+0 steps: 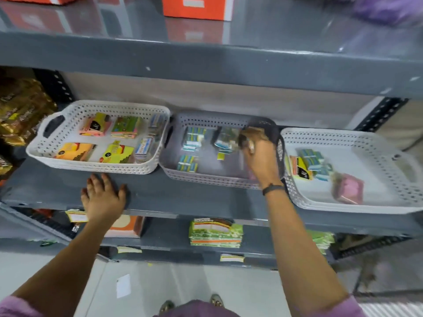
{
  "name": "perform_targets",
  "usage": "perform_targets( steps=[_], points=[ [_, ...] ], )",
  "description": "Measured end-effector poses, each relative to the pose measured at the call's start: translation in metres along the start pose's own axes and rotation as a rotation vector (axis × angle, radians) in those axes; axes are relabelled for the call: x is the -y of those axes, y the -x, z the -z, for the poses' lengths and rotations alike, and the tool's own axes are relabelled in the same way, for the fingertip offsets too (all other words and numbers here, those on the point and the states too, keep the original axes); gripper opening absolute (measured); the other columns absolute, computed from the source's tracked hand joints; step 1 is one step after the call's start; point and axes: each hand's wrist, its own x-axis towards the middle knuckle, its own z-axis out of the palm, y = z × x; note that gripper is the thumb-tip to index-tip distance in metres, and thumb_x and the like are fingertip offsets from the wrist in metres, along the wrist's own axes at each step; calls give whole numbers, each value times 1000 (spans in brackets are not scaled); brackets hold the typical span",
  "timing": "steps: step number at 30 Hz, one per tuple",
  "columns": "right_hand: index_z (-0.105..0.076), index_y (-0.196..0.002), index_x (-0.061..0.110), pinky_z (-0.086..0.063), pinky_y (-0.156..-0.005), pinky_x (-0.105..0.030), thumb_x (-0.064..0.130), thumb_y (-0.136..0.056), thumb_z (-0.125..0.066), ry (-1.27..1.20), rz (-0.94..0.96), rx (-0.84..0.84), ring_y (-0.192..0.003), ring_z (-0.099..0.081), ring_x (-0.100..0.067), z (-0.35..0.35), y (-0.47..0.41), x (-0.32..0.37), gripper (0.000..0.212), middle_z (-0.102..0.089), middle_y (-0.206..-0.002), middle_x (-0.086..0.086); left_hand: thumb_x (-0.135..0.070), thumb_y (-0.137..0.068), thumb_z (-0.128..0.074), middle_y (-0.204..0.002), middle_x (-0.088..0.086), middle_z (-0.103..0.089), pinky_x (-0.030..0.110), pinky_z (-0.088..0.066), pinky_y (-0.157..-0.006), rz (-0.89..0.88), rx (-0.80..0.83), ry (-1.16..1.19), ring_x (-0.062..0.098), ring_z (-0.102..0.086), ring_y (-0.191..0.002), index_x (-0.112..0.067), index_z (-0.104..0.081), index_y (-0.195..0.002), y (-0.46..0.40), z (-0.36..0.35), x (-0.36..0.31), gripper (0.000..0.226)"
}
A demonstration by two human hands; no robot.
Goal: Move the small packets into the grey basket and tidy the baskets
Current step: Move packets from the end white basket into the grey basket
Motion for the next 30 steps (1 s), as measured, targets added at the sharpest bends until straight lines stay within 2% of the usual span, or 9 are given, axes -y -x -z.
perform_targets(
  steps=[3,6,8,12,15,20,23,26,30],
  points=[
    [-68,-101,4,-48,-80,-36,1,-77,-47,169,-171,-59,-99,-64,-36,43,4,-67,32,-69,-106,-22,-43,-93,-29,-152,28,-15,53,-13,-112,-1,-16,-6,42,-15,-139,-1,-18,-144,0,-2,1,67],
    [-48,-132,-1,-39,-105,-42,-2,-82,-48,445,-321,372,-129,-46,-36,67,-1,-120,50,-49,-138,-24,-46,-86,-26,-146,34,-23,55,-17,-108,-14,-47,-13,47,-21,-135,3,-26,-141,0,-3,2,74],
    [-34,-143,5,-32,-112,-43,7,-82,-56,542,-324,681,-138,-35,-33,68,-7,-135,64,-35,-149,-19,-47,-86,-25,-147,34,-22,54,-16,-109,-10,-34,-26,46,-20,-136,2,-24,-142,-2,-4,4,74],
    [-28,-145,16,-33,-110,-50,23,-64,-65,632,-277,912,-137,-35,-34,59,-18,-147,89,-32,-149,-17,-51,-89,-24,-150,29,-19,52,-15,-110,-8,-21,-54,43,-17,-138,-2,-18,-144,-6,-5,7,74],
    [-27,-145,23,-36,-107,-52,26,-60,-71,670,-203,891,-131,-43,-34,56,-20,-158,96,-42,-143,-13,-46,-93,-30,-151,28,-18,52,-15,-110,1,-17,-45,42,-17,-138,-3,-17,-145,-5,-6,7,68],
    [-35,-142,24,-37,-102,-42,34,-62,-74,665,-116,746,-121,-51,-31,66,-13,-155,90,-53,-130,-10,-45,-94,-30,-152,26,-16,51,-14,-111,18,1,-44,40,-16,-139,-4,-16,-145,-5,-4,5,67],
    [-36,-140,22,-28,-110,-43,37,-58,-70,460,-198,594,-123,-46,-33,76,-4,-153,91,-49,-131,-15,-46,-94,-29,-152,26,-16,52,-15,-111,23,-5,-42,41,-16,-138,-4,-16,-145,-6,-5,5,67],
    [-40,-138,16,-39,-103,-37,34,-51,-62,148,-308,348,-116,-51,-35,90,0,-136,92,-48,-128,-20,-46,-94,-29,-151,27,-17,53,-15,-110,21,-13,-40,42,-17,-138,-4,-16,-144,-5,-7,5,67],
    [-49,-135,12,-36,-96,-21,38,-54,-59,-6,-193,173,-118,-52,-28,100,0,-84,85,-55,-123,-17,-46,-94,-29,-151,28,-17,52,-15,-110,14,-18,-50,42,-17,-138,-4,-17,-144,-5,-6,5,67]
  ],
)
